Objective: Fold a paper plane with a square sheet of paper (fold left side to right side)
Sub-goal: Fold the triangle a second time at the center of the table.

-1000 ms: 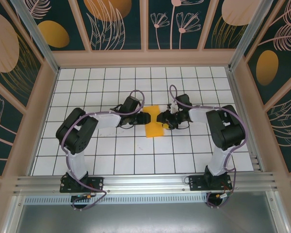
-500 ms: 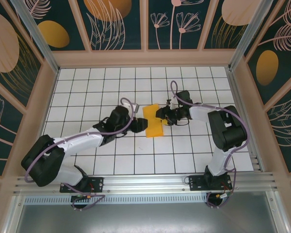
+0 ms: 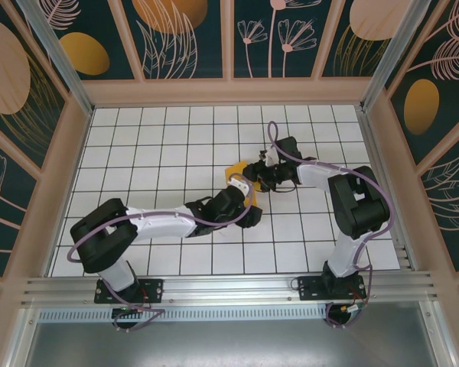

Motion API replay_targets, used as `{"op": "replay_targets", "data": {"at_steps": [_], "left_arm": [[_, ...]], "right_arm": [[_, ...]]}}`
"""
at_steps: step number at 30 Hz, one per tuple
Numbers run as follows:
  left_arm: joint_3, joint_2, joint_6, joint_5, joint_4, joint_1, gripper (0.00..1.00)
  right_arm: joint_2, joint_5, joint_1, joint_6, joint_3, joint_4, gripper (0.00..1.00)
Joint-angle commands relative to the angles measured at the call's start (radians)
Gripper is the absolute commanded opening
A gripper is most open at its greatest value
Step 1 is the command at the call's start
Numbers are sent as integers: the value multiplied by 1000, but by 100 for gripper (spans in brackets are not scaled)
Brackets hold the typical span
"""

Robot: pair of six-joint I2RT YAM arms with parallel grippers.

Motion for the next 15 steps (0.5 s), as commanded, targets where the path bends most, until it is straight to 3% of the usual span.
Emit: {"op": "replay_targets", "data": {"at_steps": [1,9,15], "left_arm": [[77,37,32,-105,-88,-18,74],[202,153,35,-231,-217,-46,74],[248,191,31,-292,-275,-57,68]], "right_arm": [[-21,-15,8,22,19,4,48],[-10,-13,14,30,21,10,48],[-6,-9,15,31,21,9,49]]}}
